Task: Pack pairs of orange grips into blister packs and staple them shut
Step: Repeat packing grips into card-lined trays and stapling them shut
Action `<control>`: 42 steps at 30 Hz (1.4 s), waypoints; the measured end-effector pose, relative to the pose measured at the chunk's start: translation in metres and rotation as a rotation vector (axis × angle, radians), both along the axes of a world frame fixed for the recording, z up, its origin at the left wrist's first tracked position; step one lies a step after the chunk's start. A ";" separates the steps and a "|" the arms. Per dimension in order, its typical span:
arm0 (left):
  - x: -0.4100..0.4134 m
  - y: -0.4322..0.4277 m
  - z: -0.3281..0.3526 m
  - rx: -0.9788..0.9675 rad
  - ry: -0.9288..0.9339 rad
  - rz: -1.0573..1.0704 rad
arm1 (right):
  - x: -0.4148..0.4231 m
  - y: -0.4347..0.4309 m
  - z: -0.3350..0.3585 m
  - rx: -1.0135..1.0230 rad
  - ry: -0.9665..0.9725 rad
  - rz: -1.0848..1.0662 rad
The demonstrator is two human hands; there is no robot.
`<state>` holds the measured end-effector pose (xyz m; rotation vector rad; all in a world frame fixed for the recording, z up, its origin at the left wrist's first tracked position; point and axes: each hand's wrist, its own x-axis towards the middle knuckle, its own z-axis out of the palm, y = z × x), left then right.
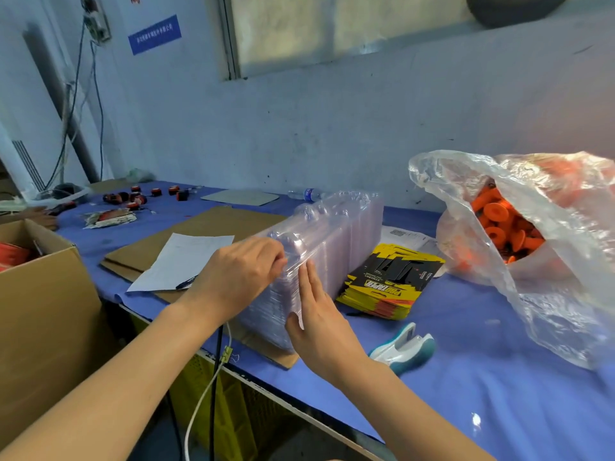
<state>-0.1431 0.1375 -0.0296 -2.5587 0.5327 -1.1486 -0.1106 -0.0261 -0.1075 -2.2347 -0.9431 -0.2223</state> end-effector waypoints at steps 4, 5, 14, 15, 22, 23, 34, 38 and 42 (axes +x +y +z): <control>0.018 -0.003 0.027 -0.338 -0.184 0.093 | 0.001 -0.002 0.008 0.018 0.032 0.005; 0.025 -0.006 0.039 -0.442 -0.225 0.123 | 0.002 -0.005 0.012 0.019 0.034 0.009; 0.034 -0.052 0.176 -0.773 -0.592 -0.218 | 0.036 -0.068 0.064 0.425 0.187 -0.123; 0.027 -0.059 0.187 -0.769 -0.613 -0.296 | 0.041 -0.079 0.073 0.511 0.207 -0.151; 0.002 -0.097 0.214 -1.109 -0.483 -0.542 | 0.062 -0.174 0.133 1.027 0.491 -0.318; 0.003 -0.102 0.210 -1.172 -0.426 -0.565 | 0.061 -0.190 0.138 1.104 0.536 -0.340; 0.056 -0.185 0.080 -1.898 0.485 -0.487 | 0.014 -0.388 0.075 1.146 0.554 -0.871; 0.068 -0.219 0.010 -2.086 0.792 -0.370 | -0.016 -0.450 0.041 1.241 0.597 -0.950; 0.075 -0.245 -0.049 -2.034 0.899 -0.218 | -0.049 -0.503 0.008 1.251 0.471 -1.142</control>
